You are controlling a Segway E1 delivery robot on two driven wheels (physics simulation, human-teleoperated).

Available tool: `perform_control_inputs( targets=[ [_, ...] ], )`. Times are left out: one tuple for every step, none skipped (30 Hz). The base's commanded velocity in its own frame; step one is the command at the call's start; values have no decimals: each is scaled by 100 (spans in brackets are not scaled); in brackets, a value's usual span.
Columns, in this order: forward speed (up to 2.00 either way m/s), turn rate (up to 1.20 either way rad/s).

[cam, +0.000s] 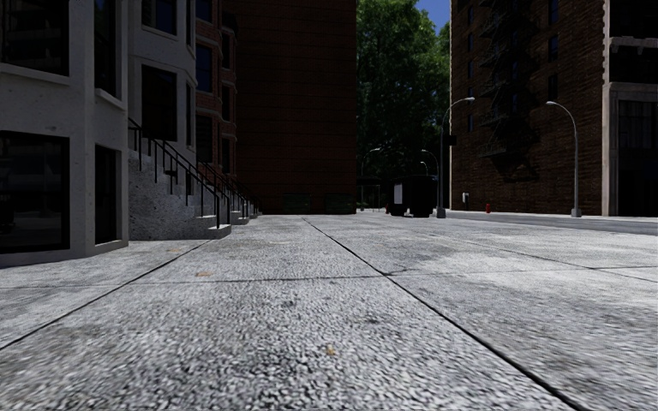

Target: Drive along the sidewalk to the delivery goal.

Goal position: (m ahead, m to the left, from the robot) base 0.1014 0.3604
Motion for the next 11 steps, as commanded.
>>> perform_control_inputs(
  targets=[
    [0,0],
    [0,0],
    [0,0],
    [0,0],
    [0,0],
    [0,0],
    [0,0],
    [0,0],
    [0,0],
    [0,0],
    [0,0]
  ],
)
